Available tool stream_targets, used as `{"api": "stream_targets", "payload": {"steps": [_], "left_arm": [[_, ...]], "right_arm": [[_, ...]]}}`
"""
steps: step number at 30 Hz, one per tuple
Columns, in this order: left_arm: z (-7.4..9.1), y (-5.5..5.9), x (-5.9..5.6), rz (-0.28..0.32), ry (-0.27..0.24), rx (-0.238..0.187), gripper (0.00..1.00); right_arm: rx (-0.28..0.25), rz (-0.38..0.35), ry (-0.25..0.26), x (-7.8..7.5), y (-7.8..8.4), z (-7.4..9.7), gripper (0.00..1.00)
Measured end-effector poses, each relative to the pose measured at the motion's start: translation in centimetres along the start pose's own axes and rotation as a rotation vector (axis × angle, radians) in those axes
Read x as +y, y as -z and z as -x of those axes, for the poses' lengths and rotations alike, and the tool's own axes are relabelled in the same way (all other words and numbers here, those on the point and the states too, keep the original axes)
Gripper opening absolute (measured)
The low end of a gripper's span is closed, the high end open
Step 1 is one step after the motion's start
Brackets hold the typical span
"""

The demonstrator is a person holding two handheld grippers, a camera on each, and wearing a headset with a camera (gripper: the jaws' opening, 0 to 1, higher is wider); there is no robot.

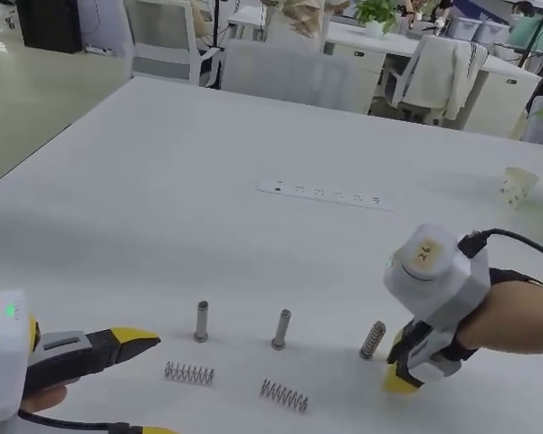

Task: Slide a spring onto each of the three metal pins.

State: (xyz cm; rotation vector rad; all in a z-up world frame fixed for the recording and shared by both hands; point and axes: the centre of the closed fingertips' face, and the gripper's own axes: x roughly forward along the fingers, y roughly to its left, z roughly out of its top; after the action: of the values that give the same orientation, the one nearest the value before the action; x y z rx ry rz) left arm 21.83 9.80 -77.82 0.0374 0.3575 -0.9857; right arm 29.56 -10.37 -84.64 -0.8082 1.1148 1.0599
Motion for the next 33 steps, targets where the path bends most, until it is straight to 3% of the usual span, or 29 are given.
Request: {"api": "stream_targets", "payload": {"steps": [15, 33], "left_arm": [[-0.1, -0.1, -0.3, -0.008, 0.004, 0.001, 0.64], [0.2, -0.3, -0.5, -0.016, 0.006, 0.002, 0.63]], "right_arm": [[-0.045, 0.019, -0.033, 3.3, -1.6, -0.2, 0.19], [-0.076, 0.098, -0.076, 6.4, -5.1, -1.3, 0.19]]}}
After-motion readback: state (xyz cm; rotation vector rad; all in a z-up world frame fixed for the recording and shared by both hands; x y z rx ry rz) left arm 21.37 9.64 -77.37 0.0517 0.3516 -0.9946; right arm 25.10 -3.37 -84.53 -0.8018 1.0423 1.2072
